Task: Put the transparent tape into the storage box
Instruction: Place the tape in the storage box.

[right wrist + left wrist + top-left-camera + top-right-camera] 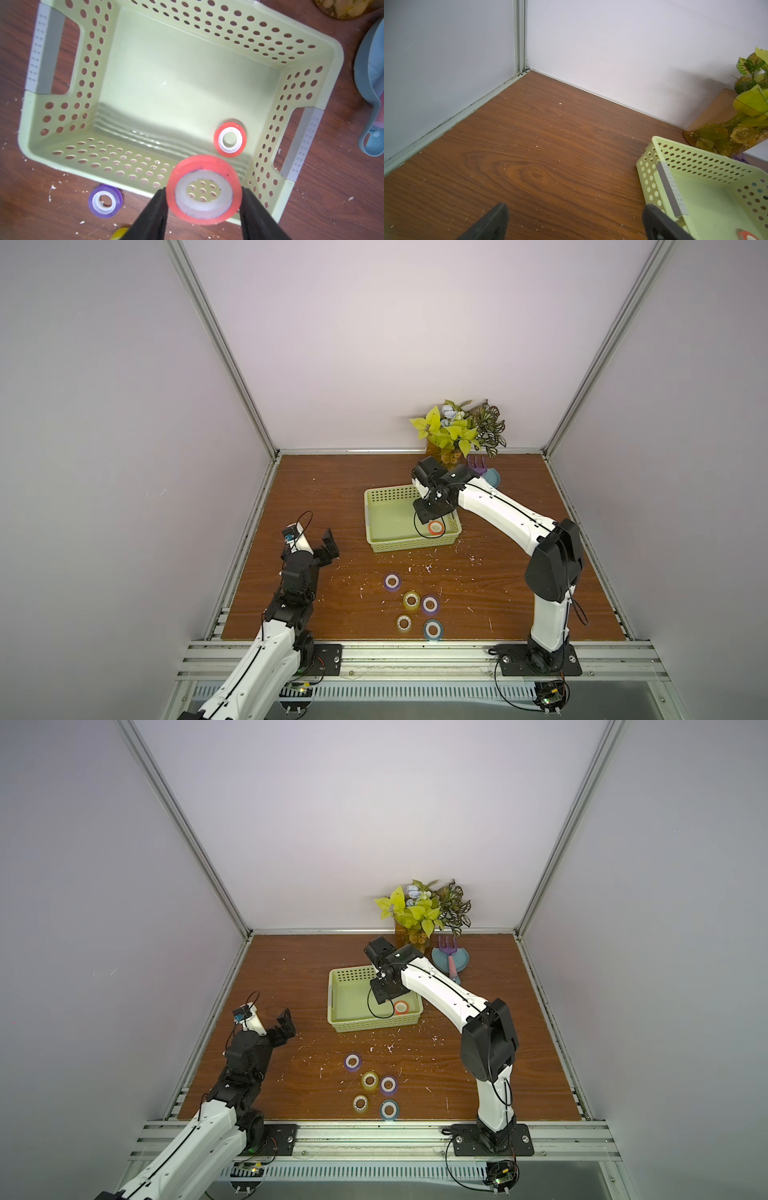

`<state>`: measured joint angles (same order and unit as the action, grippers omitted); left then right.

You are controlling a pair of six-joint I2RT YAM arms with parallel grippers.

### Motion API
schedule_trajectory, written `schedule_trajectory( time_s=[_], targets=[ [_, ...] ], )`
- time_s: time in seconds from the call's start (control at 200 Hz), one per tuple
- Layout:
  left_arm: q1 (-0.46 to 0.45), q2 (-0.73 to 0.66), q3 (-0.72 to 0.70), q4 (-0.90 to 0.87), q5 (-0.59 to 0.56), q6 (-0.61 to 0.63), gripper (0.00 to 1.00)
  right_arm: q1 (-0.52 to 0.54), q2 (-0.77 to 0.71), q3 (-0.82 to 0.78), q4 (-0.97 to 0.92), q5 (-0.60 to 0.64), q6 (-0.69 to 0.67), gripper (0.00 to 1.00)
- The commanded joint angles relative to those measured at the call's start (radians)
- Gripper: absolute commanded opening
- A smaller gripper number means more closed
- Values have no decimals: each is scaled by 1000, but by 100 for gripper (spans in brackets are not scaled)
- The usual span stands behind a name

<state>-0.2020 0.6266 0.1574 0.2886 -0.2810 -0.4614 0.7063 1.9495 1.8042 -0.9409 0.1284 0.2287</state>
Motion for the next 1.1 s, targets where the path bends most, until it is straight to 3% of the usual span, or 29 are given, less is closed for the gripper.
schedule_trajectory(
  time_s=[0.0,0.45,1.096],
  targets=[
    [9,0,-7,13,5,-2,99,-10,41,32,17,-37,-27,56],
    [10,-1,-7,13,4,1,99,-26,187,86,45,-88,-31,56],
    [9,-8,-5,9,5,0,99,-46,256,80,66,-118,-31,57]
  ],
)
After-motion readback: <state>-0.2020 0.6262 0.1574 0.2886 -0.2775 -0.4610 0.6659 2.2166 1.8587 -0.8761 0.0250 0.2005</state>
